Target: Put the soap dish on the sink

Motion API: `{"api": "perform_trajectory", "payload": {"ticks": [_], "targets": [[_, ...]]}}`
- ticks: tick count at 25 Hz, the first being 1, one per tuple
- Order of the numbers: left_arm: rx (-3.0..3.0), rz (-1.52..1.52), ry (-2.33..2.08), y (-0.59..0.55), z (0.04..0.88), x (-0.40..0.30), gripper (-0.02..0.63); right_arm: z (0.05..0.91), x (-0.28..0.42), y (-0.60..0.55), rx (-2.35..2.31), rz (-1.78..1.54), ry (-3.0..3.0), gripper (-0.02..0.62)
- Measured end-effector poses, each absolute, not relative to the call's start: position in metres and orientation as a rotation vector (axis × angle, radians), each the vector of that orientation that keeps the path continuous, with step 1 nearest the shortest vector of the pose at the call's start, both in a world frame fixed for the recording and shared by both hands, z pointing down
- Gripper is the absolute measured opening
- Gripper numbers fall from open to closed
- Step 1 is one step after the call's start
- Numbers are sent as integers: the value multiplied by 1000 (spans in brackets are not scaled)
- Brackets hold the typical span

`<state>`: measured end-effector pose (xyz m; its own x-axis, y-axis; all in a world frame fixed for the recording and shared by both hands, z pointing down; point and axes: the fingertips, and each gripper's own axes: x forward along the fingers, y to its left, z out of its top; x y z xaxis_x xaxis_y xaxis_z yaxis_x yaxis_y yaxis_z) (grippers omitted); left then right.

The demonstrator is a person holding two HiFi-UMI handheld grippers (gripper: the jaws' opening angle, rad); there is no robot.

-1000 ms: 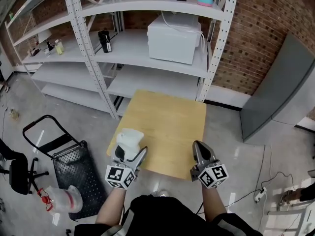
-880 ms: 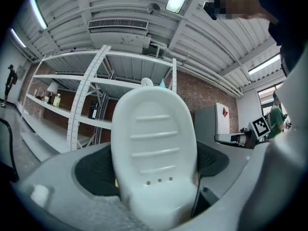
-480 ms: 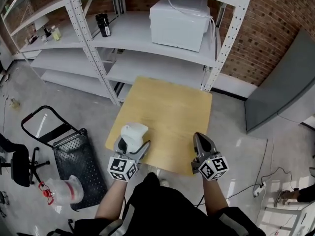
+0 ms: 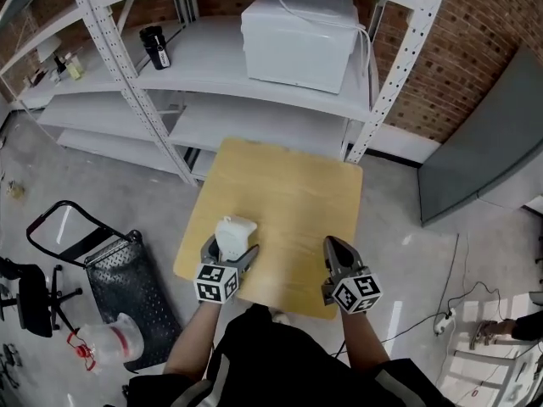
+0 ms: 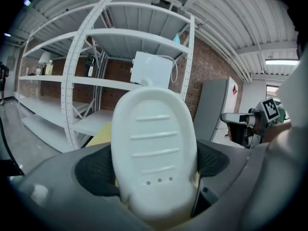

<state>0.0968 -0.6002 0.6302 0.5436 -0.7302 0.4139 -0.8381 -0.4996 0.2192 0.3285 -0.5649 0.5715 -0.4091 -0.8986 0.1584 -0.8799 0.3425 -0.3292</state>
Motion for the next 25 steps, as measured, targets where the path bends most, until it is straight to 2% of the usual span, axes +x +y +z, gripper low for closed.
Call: {"api": "perform_trajectory", "payload": {"ticks": [12,25], "targets": [[2167,745,-1133,-589,747,106,465,679,334,-576,-1831,-908,2574,6],[2055,948,-1088,-597,790,110,465,730,321,-571,-1914,-1151,2548,6]]}}
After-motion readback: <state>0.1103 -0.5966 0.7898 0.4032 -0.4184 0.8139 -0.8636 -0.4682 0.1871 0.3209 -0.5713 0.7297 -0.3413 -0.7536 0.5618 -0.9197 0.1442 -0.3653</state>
